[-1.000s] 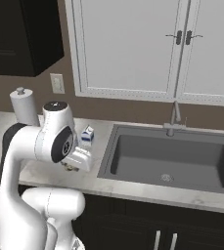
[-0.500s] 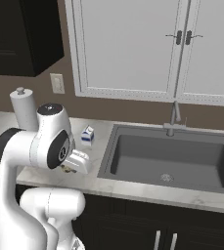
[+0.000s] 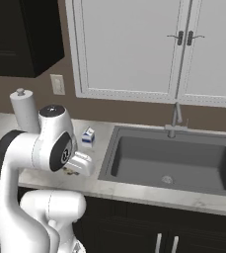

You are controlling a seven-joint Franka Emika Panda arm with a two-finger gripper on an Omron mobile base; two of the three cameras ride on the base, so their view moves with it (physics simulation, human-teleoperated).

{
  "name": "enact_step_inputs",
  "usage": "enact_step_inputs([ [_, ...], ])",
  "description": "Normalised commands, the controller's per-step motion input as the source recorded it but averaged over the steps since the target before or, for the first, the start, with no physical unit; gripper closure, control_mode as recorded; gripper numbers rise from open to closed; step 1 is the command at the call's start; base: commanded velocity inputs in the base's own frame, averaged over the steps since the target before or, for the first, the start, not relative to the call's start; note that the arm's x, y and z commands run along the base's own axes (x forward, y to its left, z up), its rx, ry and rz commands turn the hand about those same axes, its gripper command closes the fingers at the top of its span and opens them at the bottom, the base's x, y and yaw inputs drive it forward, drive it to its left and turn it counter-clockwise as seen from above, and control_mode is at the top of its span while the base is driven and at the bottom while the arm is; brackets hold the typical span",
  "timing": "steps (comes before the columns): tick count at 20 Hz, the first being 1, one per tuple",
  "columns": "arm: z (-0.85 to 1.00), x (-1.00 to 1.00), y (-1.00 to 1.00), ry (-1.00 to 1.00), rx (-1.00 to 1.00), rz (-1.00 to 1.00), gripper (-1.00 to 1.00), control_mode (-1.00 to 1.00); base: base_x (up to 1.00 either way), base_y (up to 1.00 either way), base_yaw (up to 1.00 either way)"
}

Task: Gather the eggs and milk located in the vicinity of the sink area and place them right next to the bowl.

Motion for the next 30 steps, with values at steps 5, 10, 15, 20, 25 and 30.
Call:
enact_step_inputs([
  [5,0.0,0.0,0.0,0.0,0.0,0.0,1.0,1.0,0.0,-0.65,0.03],
  [10,0.0,0.0,0.0,0.0,0.0,0.0,1.0,1.0,0.0,-0.95,0.06],
  [15,0.0,0.0,0.0,0.0,0.0,0.0,1.0,1.0,0.0,-0.97,0.07],
  [20,0.0,0.0,0.0,0.0,0.0,0.0,1.0,1.0,0.0,-0.98,0.07],
  [25,0.0,0.0,0.0,0.0,0.0,0.0,1.0,1.0,0.0,-0.9,0.06],
  [30,0.0,0.0,0.0,0.0,0.0,0.0,1.0,1.0,0.0,-0.83,0.05],
])
